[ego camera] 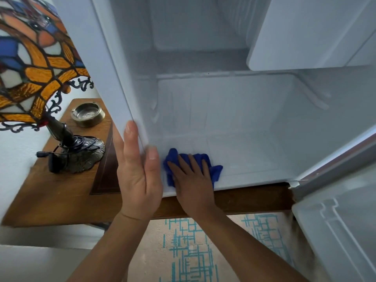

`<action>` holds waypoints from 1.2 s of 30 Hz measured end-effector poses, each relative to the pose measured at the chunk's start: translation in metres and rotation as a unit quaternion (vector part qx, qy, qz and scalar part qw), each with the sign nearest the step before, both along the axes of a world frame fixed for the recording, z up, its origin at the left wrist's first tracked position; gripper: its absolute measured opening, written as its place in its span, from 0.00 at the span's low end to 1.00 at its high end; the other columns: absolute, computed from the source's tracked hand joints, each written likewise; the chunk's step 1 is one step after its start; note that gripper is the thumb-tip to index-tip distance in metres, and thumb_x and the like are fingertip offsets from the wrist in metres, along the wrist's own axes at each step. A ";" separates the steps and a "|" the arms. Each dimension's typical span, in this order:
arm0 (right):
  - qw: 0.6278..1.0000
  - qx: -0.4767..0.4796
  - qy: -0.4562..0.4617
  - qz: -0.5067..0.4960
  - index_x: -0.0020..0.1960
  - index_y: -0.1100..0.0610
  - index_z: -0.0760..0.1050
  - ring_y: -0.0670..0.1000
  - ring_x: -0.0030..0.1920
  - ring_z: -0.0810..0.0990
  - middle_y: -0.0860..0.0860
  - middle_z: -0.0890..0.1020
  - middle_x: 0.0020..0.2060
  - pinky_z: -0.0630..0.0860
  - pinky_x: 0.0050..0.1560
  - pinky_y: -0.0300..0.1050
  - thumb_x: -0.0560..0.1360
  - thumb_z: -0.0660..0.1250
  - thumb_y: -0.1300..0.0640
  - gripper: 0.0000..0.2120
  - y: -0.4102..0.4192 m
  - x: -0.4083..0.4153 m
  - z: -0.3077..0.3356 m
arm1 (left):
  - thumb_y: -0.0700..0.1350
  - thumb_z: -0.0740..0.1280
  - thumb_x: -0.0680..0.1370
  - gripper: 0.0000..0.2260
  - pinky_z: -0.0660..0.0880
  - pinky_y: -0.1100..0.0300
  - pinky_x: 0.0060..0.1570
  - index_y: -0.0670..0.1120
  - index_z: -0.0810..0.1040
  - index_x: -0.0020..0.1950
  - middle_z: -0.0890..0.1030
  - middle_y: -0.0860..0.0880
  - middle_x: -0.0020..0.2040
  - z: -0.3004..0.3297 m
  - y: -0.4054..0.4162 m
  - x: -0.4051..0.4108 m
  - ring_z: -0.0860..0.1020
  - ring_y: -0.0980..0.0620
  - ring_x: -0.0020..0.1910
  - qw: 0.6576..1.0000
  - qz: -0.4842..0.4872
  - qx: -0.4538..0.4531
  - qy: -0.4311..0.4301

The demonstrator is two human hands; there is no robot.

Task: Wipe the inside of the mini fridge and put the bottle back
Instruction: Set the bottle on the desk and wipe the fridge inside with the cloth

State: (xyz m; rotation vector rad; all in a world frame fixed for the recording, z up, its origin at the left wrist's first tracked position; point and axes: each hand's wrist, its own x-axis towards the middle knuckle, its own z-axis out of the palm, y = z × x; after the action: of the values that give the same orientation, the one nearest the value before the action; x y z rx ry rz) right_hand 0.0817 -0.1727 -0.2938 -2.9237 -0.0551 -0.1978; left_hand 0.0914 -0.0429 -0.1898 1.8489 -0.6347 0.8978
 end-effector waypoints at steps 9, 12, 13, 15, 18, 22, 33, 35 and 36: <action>0.958 0.022 0.028 -0.283 0.80 0.49 0.64 0.65 0.79 0.64 0.58 0.69 0.78 0.55 0.79 0.65 0.86 0.53 0.49 0.23 -0.121 0.022 0.003 | 0.43 0.54 0.88 0.27 0.56 0.65 0.78 0.62 0.47 0.83 0.53 0.63 0.82 0.000 0.000 0.000 0.55 0.60 0.82 1.000 0.018 -0.009 -0.004; 0.947 0.019 0.046 -0.316 0.81 0.55 0.61 0.64 0.78 0.62 0.61 0.67 0.78 0.54 0.79 0.64 0.86 0.53 0.51 0.24 -0.140 0.051 0.008 | 0.42 0.54 0.87 0.28 0.57 0.67 0.77 0.60 0.47 0.83 0.54 0.58 0.82 0.000 0.002 0.001 0.55 0.61 0.82 0.999 0.022 0.006 -0.023; 0.944 0.021 0.046 -0.327 0.80 0.57 0.62 0.64 0.78 0.62 0.62 0.67 0.77 0.55 0.79 0.64 0.86 0.53 0.52 0.24 -0.144 0.059 0.009 | 0.41 0.54 0.87 0.28 0.57 0.67 0.77 0.59 0.47 0.83 0.55 0.52 0.82 -0.001 0.002 0.002 0.56 0.61 0.82 0.999 0.025 0.008 -0.027; 0.941 0.027 0.034 -0.334 0.80 0.60 0.62 0.64 0.78 0.62 0.63 0.67 0.77 0.54 0.79 0.63 0.86 0.53 0.53 0.24 -0.140 0.073 0.004 | 0.40 0.54 0.87 0.28 0.57 0.66 0.78 0.58 0.48 0.83 0.56 0.37 0.77 -0.003 0.002 0.003 0.56 0.60 0.82 0.999 0.029 0.003 -0.031; 0.953 0.029 -0.014 -0.303 0.78 0.63 0.66 0.66 0.77 0.66 0.66 0.70 0.75 0.57 0.78 0.64 0.85 0.57 0.55 0.23 -0.117 0.077 -0.008 | 0.41 0.54 0.87 0.27 0.56 0.66 0.78 0.57 0.48 0.83 0.57 0.32 0.74 -0.006 0.003 0.004 0.55 0.60 0.82 0.999 0.032 0.002 -0.031; 0.979 0.022 -0.034 -0.200 0.74 0.61 0.72 0.64 0.74 0.71 0.64 0.75 0.71 0.63 0.75 0.63 0.81 0.57 0.56 0.23 -0.069 0.069 -0.012 | 0.42 0.54 0.88 0.26 0.56 0.66 0.78 0.57 0.48 0.83 0.58 0.37 0.76 -0.008 0.003 0.005 0.56 0.60 0.82 0.999 0.032 0.001 -0.034; 0.991 0.090 -0.033 0.095 0.75 0.47 0.72 0.52 0.78 0.67 0.47 0.73 0.76 0.59 0.80 0.56 0.84 0.53 0.47 0.23 -0.013 0.013 -0.002 | 0.46 0.53 0.88 0.25 0.60 0.72 0.73 0.60 0.49 0.83 0.67 0.36 0.71 -0.006 0.004 0.005 0.62 0.67 0.76 0.999 0.033 0.010 -0.025; 0.991 0.044 -0.056 0.114 0.72 0.47 0.75 0.53 0.75 0.72 0.47 0.77 0.73 0.65 0.77 0.61 0.82 0.57 0.47 0.20 -0.037 0.004 -0.003 | 0.46 0.53 0.88 0.25 0.60 0.72 0.73 0.60 0.49 0.83 0.67 0.32 0.69 -0.006 0.004 0.005 0.62 0.67 0.76 0.999 0.029 0.009 -0.028; 0.992 0.031 -0.057 0.104 0.72 0.48 0.75 0.55 0.74 0.73 0.48 0.77 0.72 0.66 0.76 0.62 0.82 0.57 0.47 0.21 -0.047 0.008 -0.003 | 0.47 0.53 0.88 0.25 0.61 0.71 0.73 0.60 0.50 0.83 0.68 0.30 0.69 -0.006 0.004 0.005 0.63 0.66 0.76 0.999 0.024 0.003 -0.021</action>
State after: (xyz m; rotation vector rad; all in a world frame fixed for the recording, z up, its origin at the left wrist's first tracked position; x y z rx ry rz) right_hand 0.0900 -0.2195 -0.2973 -2.8162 -0.3640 -0.3257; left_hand 0.0960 -0.0391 -0.1953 1.8617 -0.6222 0.9699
